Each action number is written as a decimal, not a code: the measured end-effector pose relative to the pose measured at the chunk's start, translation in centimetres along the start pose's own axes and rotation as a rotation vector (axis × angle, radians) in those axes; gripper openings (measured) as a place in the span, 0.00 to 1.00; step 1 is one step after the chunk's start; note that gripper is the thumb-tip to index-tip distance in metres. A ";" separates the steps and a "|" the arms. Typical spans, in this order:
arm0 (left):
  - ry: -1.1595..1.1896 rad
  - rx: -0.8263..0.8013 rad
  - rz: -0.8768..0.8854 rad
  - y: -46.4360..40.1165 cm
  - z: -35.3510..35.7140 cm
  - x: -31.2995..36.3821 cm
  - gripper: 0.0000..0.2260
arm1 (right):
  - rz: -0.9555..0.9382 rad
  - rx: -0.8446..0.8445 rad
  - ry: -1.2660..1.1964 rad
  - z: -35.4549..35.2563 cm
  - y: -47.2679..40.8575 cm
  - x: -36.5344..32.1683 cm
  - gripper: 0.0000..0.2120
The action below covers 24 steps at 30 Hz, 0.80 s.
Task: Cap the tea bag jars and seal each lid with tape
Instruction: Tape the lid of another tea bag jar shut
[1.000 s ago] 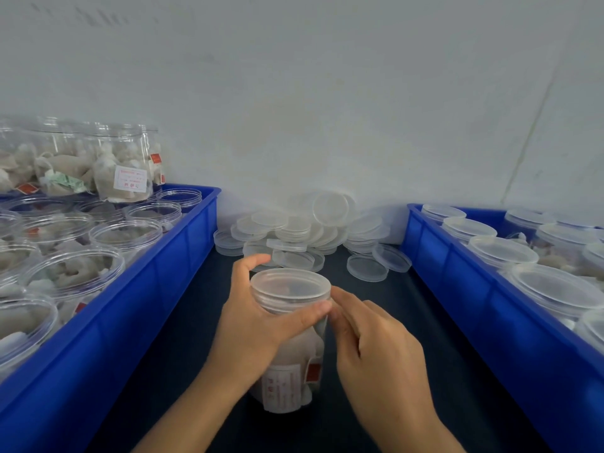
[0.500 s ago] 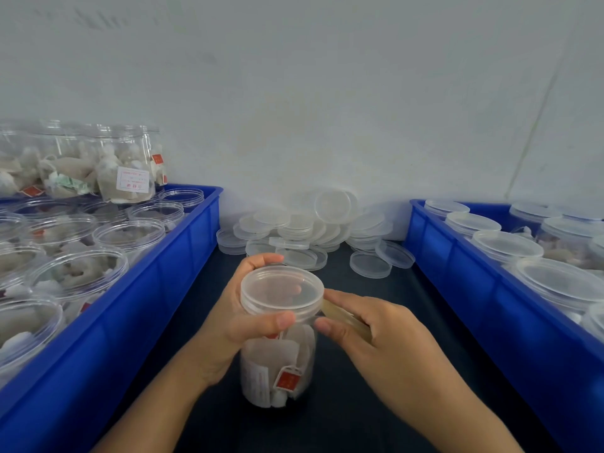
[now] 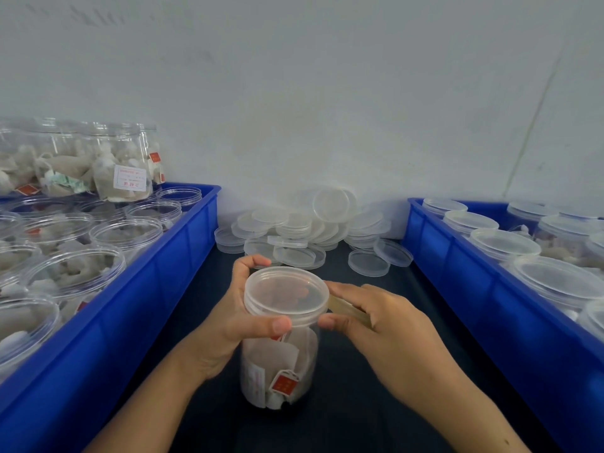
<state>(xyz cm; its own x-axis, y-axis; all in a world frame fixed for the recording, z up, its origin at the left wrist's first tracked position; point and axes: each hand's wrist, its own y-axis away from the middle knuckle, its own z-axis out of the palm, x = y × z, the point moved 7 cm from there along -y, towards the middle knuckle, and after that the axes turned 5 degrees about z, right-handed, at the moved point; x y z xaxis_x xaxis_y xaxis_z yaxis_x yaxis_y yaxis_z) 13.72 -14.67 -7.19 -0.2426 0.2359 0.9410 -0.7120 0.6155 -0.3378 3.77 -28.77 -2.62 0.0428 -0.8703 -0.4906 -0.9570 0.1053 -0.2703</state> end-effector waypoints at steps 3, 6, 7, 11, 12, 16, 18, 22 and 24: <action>-0.016 -0.005 -0.009 0.1 0.0 0.0 0.52 | 0.006 -0.021 -0.091 0.6 -0.3 0.3 0.20; -0.098 0.024 0.009 -0.1 0.2 0.5 0.48 | 0.027 -0.008 -0.144 0.9 -0.4 0.8 0.18; -0.126 0.045 0.017 -0.1 0.2 0.6 0.47 | 0.042 0.009 -0.156 1.0 -0.5 1.1 0.17; -0.202 0.182 0.052 0.2 0.0 0.6 0.31 | 0.076 0.095 -0.111 1.5 -0.5 1.6 0.20; -0.186 0.205 0.068 0.3 0.3 0.5 0.31 | 0.071 0.109 -0.097 1.6 -0.5 1.5 0.20; -0.304 0.279 0.146 0.9 1.6 0.6 0.44 | 0.072 0.104 -0.071 2.3 -0.2 1.0 0.21; -0.358 0.343 0.203 1.0 1.4 0.7 0.42 | 0.055 0.097 -0.057 2.5 0.1 0.6 0.22; -0.335 0.383 0.216 0.5 0.7 0.8 0.35 | 0.023 0.091 -0.002 1.6 0.2 0.2 0.22; -0.278 0.357 0.196 0.3 0.3 0.9 0.34 | 0.021 0.097 0.032 0.8 0.3 0.1 0.23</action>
<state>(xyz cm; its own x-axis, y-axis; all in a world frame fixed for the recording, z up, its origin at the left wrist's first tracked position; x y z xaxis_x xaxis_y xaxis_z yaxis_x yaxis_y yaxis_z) 13.08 -14.47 -6.48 -0.5265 0.0823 0.8462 -0.8049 0.2722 -0.5273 3.71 -28.43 -3.46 0.0122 -0.8824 -0.4704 -0.9251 0.1686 -0.3403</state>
